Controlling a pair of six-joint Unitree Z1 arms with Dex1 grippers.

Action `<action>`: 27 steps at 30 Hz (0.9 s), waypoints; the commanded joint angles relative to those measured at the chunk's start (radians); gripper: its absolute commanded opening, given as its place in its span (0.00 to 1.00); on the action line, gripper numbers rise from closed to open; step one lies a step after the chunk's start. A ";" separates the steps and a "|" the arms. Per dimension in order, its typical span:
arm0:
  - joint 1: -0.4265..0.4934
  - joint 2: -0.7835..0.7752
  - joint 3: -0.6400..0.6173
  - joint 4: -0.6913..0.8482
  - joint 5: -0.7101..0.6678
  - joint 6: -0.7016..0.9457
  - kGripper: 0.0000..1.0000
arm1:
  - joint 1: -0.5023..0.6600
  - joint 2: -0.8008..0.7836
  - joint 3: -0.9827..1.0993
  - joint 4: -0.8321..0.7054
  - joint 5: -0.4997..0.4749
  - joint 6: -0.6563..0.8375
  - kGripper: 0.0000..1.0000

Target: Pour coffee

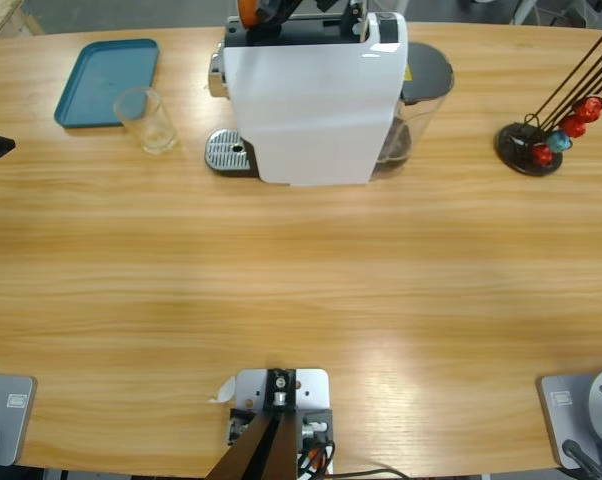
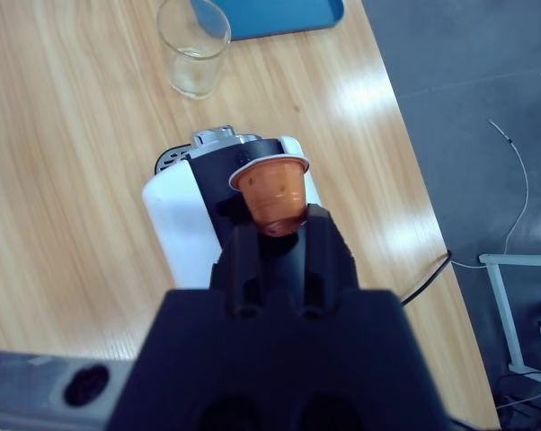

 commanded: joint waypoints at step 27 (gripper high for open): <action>-0.009 0.003 0.043 -0.013 -0.018 0.006 0.59 | -0.029 -0.018 0.082 -0.013 -0.005 0.011 0.86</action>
